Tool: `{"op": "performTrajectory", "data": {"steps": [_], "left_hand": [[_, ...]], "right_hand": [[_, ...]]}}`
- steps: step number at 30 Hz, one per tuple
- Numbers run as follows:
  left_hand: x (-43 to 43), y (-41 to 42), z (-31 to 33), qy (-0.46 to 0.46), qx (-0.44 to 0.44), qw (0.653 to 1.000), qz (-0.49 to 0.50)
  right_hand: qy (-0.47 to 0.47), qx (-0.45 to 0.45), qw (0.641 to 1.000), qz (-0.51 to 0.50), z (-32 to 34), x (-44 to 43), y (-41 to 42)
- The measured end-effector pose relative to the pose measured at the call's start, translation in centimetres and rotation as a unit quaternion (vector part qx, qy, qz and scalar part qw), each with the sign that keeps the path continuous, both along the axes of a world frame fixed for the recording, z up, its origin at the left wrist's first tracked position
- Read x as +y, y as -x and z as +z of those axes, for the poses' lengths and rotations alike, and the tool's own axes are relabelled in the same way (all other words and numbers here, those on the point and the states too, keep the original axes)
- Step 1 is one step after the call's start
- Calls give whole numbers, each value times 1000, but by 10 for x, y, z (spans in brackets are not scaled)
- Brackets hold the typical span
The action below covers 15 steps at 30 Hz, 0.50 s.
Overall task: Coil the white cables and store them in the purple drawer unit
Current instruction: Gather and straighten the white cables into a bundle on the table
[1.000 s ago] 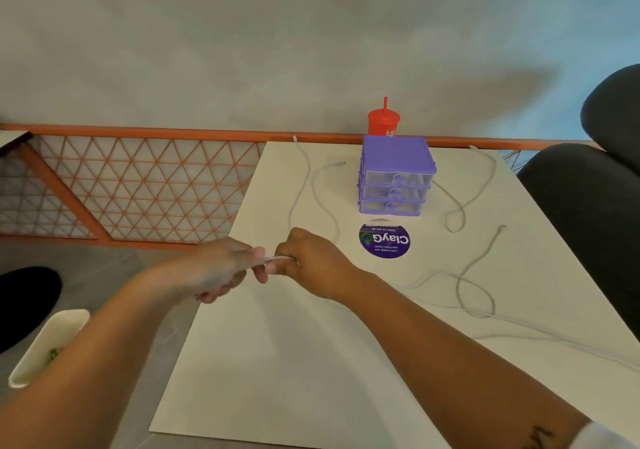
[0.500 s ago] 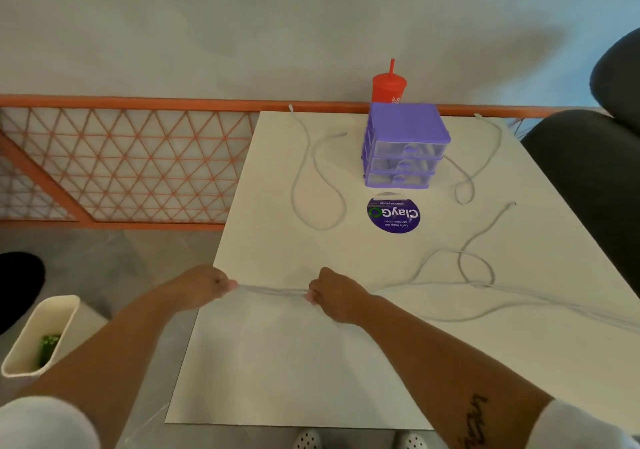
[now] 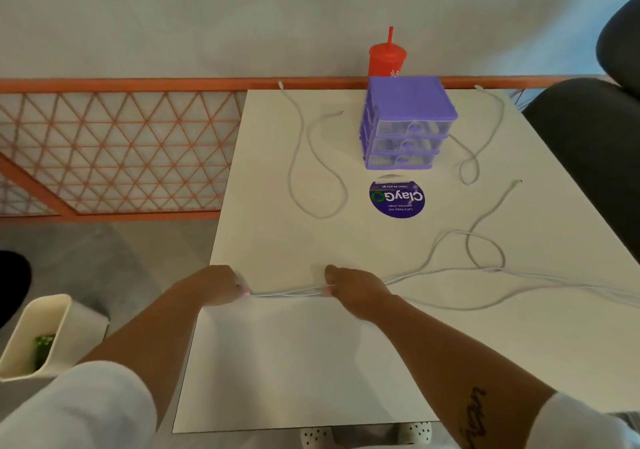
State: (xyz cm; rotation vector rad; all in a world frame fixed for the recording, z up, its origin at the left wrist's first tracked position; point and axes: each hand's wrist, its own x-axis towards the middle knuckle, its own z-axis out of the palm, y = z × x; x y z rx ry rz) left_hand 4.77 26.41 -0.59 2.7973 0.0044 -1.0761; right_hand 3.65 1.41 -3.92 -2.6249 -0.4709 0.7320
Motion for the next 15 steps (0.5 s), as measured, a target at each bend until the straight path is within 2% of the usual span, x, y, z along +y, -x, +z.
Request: {"op": "performTrajectory", "data": {"steps": [7,10,12,15], "left_hand": [[6,0,-7,21,12,997,73],[5,1,-10,17,-6,996,86],[4,1,-9,20,-6,996,87],[1,2,-8,18,-7,994,104]], "right_hand": [[-6,21,998,-54,0,-33,-12],[70,21,995,-64,3,-60,-18],[146,7,983,-113,2,-76,-19],[167,22,969,-180,0,-82,-20]]}}
